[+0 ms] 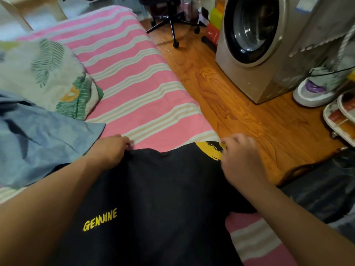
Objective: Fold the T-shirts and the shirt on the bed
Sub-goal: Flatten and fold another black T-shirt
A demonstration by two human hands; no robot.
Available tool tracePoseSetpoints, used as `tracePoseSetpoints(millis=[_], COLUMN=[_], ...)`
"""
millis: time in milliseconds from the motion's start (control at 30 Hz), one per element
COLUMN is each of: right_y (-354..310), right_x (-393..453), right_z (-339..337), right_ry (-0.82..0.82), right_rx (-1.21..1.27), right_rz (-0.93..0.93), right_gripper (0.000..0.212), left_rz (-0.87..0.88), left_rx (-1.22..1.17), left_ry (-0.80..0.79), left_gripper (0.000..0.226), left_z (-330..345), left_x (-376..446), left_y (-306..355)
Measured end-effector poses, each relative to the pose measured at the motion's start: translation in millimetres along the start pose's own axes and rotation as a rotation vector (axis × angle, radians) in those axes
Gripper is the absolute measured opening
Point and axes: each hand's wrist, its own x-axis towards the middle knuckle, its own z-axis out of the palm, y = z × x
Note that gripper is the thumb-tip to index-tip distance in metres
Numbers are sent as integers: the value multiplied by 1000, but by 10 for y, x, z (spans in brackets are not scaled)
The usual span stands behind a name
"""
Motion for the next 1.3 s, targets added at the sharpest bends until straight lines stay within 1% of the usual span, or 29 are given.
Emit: tracePoseSetpoints(millis=[33, 100, 200, 267, 300, 333, 400, 467, 567, 600, 633, 667, 700, 733, 767, 800, 833, 867, 900, 933, 967, 1000, 1033, 1067, 1100, 1133, 1167, 1233, 1300], right_y=[-148, -416, -708, -764, -756, -727, -639, -569, -563, -578, -590, -582, -583, -568, -540, -479, -398, -230, -13, 239, 475, 671, 797, 847, 814, 743, 661, 520, 450], right_x=[133, 352, 535, 583, 585, 586, 582, 547, 511, 509, 515, 531, 541, 556, 565, 556, 515, 444, 331, 187, 27, -144, -306, -456, -593, -708, -795, -872, -888], right_z=[122, 375, 577, 577, 573, 581, 610, 662, 752, 774, 780, 795, 786, 773, 713, 622, 489, 364, 232, 111, -6, -83, -144, -182, -202, -214, -191, -136, -117], right_ry=[-22, -94, -237, -302, -288, -212, 32, 172, 140, 120, 90, 60, 35, 25, 25, 26, 34, 40, 10, -70, -189, -308, -392, -432, -425, -398, -371, -306, -178], right_rx=[32, 39, -139, -222, -229, -225, -200, -190, -211, -216, -229, -239, -231, -182, -107, -10, 82, 145, 158, 162, 161, 153, 151, 169, 211, 260, 317, 446, 611], right_rz=[-101, -242, -389, -417, -398, -368, -313, -307, -340, -329, -322, -321, -310, -281, -206, -98, 29, 163, 297, 436, 553, 630, 674, 702, 709, 702, 671, 619, 664], right_gripper=[29, 23, 17, 7, 6, 13, 20, 20, 20, 18, 17, 15, 13, 12, 18, 29, 38, 45, 54, 66, 79, 92, 98, 97, 90, 80, 71, 57, 36], left_rz=[-14, -15, 18, 18, 12, -5, -52, -100, -189, -150, -64, 37, 118, 150, 134, 94, 53, 30, 25, 24, 18, 6, -8, -25, -48, -70, -78, -36, 29], left_rx=[11, -32, -54, -55, -66, -76, -73, -33, -43, -84, -115, -123, -126, -120, -103, -83, -79, -74, -66, -54, -46, -35, -21, -8, 0, 3, -7, -114, -293], left_ry=[12, 37, 54, 118, 177, 239, 335, 381, 496, 548, 573, 550, 462, 327, 181, 71, 13, -8, -28, -59, -98, -143, -200, -258, -295, -293, -245, -72, 8], left_gripper=[17, 12, 12, 13, 14, 14, 14, 16, 31, 32, 30, 32, 40, 52, 61, 64, 64, 64, 64, 64, 65, 66, 67, 68, 70, 70, 70, 66, 66], left_z=[15, 52, 96, 89, 77, 57, 41, 85, 182, 218, 266, 340, 432, 521, 628, 741, 822, 861, 854, 811, 730, 629, 509, 373, 246, 148, 90, 144, 356], left_x=[-15, -35, -46, -44, -36, -29, -29, -34, -158, -239, -345, -463, -577, -669, -713, -712, -694, -662, -628, -596, -566, -545, -520, -507, -517, -567, -675, -1062, -1632], left_y=[-84, -205, -318, -382, -419, -439, -402, -245, 157, 311, 481, 658, 806, 917, 973, 987, 982, 981, 986, 992, 1000, 1012, 1035, 1091, 1167, 1264, 1379, 1628, 1852])
